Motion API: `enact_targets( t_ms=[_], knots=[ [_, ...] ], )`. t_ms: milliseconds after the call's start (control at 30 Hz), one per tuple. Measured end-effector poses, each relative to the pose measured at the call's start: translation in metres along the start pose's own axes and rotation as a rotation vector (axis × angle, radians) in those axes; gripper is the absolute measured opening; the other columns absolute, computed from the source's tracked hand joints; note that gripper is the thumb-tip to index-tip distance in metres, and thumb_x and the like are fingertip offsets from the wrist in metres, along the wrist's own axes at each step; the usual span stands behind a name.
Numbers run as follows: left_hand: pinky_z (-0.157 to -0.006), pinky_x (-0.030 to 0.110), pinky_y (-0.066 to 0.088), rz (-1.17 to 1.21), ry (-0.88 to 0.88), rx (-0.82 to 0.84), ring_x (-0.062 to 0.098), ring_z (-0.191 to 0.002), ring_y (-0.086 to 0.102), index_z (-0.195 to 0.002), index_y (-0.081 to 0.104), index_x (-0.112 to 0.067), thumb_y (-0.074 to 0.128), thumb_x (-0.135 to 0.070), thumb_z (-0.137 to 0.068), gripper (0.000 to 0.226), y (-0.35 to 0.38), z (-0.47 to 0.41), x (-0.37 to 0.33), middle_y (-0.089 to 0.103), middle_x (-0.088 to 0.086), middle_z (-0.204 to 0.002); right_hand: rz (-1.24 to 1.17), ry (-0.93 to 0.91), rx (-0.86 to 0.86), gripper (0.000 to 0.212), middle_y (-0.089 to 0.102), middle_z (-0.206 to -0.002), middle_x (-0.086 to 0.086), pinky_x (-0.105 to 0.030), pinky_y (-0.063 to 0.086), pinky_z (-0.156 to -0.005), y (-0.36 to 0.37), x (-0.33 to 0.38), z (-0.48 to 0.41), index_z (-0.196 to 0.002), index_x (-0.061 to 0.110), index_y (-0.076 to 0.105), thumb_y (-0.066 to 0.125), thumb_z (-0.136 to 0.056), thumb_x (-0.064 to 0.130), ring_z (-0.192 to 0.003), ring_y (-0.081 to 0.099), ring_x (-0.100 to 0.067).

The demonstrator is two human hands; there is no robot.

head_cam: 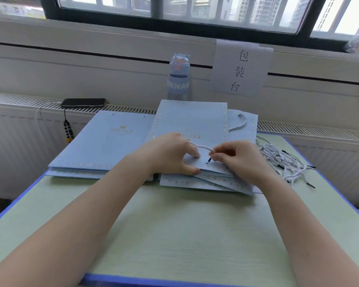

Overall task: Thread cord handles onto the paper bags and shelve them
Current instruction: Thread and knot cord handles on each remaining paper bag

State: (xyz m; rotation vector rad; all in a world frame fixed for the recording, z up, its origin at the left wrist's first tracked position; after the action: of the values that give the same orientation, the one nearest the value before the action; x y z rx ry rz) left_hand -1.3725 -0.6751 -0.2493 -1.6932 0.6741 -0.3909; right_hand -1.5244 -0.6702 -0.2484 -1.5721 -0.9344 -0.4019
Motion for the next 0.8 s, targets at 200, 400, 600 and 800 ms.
enact_targets(
  t_ms=[200, 400, 600, 800],
  knots=[
    [-0.092, 0.033, 0.046, 0.225, -0.003, -0.033, 0.010, -0.106, 0.060, -0.100, 0.075, -0.026, 0.071, -0.039, -0.075, 0.029, -0.005, 0.007, 0.007, 0.072, -0.011, -0.102, 0.019, -0.024, 0.047, 0.023, 0.072, -0.078, 0.008, -0.019, 0.049, -0.079, 0.001, 0.003, 0.001, -0.072, 0.033, 0.067, 0.070, -0.083, 0.013, -0.079, 0.066, -0.008],
    [-0.088, 0.031, 0.048, 0.259, 0.051, -0.060, 0.008, -0.097, 0.064, -0.095, 0.076, -0.023, 0.073, -0.032, -0.077, 0.021, -0.007, 0.006, 0.003, 0.073, -0.009, -0.097, 0.148, -0.060, 0.073, 0.010, 0.064, -0.082, 0.011, -0.009, 0.036, -0.059, 0.007, 0.002, -0.001, -0.091, 0.020, 0.075, 0.067, -0.086, 0.023, -0.066, 0.049, -0.005],
    [-0.074, 0.010, 0.049, 0.358, 0.127, -0.348, -0.001, -0.078, 0.067, -0.089, 0.078, -0.014, 0.063, -0.029, -0.084, 0.021, -0.022, 0.012, 0.001, 0.075, -0.004, -0.084, -0.043, -0.042, 0.005, 0.024, 0.065, -0.085, 0.008, -0.027, 0.042, -0.072, -0.005, 0.003, 0.000, -0.077, 0.036, 0.068, 0.053, -0.095, 0.031, -0.076, 0.058, -0.007],
    [-0.063, -0.003, 0.034, 0.287, 0.144, -0.452, -0.018, -0.062, 0.051, -0.090, 0.077, -0.011, 0.063, -0.021, -0.086, 0.018, -0.028, 0.012, -0.003, 0.063, -0.015, -0.066, -0.063, -0.106, -0.085, 0.023, 0.069, -0.081, -0.010, -0.026, 0.037, -0.063, -0.016, 0.005, 0.002, -0.081, 0.025, 0.071, 0.056, -0.093, 0.038, -0.074, 0.057, -0.021]
  ],
)
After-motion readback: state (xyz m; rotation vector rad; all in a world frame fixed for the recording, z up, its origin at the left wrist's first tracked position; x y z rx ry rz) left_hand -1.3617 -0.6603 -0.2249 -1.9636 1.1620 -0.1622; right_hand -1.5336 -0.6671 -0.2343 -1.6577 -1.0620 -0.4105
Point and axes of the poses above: each hand's wrist, its own z-axis away from the middle knuckle, its own y-axis out of the palm, x = y × z, the point moved 6 cm from there along -z, towards the middle knuckle
